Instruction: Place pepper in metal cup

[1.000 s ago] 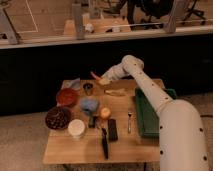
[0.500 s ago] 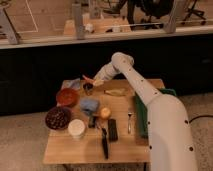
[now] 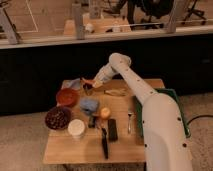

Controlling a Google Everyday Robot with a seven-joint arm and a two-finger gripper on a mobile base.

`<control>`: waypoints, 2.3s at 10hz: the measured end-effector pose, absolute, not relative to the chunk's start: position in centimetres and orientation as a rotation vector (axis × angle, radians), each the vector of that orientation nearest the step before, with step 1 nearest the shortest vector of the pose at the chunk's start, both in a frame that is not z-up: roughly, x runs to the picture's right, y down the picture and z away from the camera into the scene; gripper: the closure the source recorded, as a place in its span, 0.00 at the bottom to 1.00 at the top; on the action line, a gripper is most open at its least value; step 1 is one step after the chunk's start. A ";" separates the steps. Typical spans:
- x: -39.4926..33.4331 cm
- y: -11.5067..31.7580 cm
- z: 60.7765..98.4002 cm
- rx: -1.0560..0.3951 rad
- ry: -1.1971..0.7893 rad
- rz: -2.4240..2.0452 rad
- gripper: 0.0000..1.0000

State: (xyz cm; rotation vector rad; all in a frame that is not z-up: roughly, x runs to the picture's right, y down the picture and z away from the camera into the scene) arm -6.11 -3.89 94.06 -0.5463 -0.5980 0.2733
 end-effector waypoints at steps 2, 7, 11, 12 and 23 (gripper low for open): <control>-6.4 -3.7 94.1 -0.550 -0.596 0.261 1.00; -7.8 -3.5 94.4 -0.553 -0.581 0.232 0.80; -8.7 -3.5 94.6 -0.553 -0.567 0.216 0.78; -8.9 -3.5 94.6 -0.555 -0.562 0.213 0.76; -9.9 -3.3 94.9 -0.536 -0.530 0.194 0.20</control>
